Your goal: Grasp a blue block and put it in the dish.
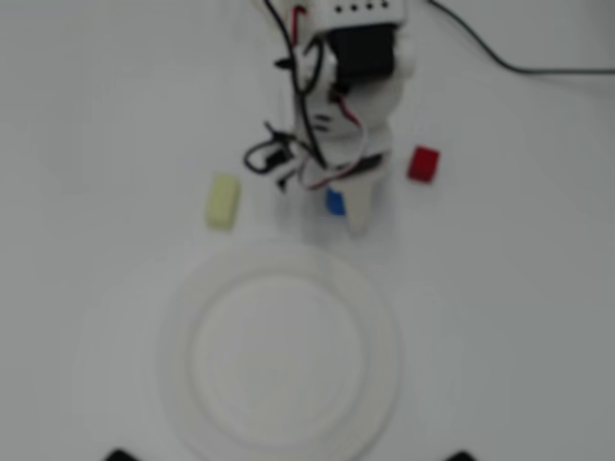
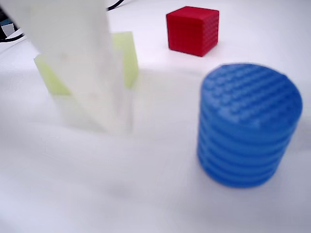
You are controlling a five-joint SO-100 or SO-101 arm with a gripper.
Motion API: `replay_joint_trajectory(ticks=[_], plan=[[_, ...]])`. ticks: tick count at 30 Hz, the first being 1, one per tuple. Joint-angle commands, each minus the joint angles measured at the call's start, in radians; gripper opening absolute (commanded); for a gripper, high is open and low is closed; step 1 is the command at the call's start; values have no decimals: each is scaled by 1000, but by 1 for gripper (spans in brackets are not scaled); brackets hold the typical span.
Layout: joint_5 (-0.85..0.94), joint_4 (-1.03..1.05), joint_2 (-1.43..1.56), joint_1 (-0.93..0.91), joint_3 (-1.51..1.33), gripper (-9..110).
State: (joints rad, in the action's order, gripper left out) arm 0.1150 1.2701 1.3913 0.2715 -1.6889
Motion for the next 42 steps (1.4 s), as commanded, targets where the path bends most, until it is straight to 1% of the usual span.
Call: replay_joint_trajectory(ticks=[1,7,12,17,22,25,27,30,33,36,39,42], plan=[[9,-23,-8,5,46,29],[14,-49,-32,5,46,21],[9,-60,-29,5,55,7],[12,-61,35,6,48,2],[32,-78,206,-6,-11,0],[67,-153,365,-25,-118,0],[100,-249,494,-43,-224,0],[155,-457,686,-84,-413,0],[202,-653,796,-132,-552,0],[218,-733,792,-175,-574,0],[236,-821,727,-209,-563,0],[235,-838,595,-238,-463,0]])
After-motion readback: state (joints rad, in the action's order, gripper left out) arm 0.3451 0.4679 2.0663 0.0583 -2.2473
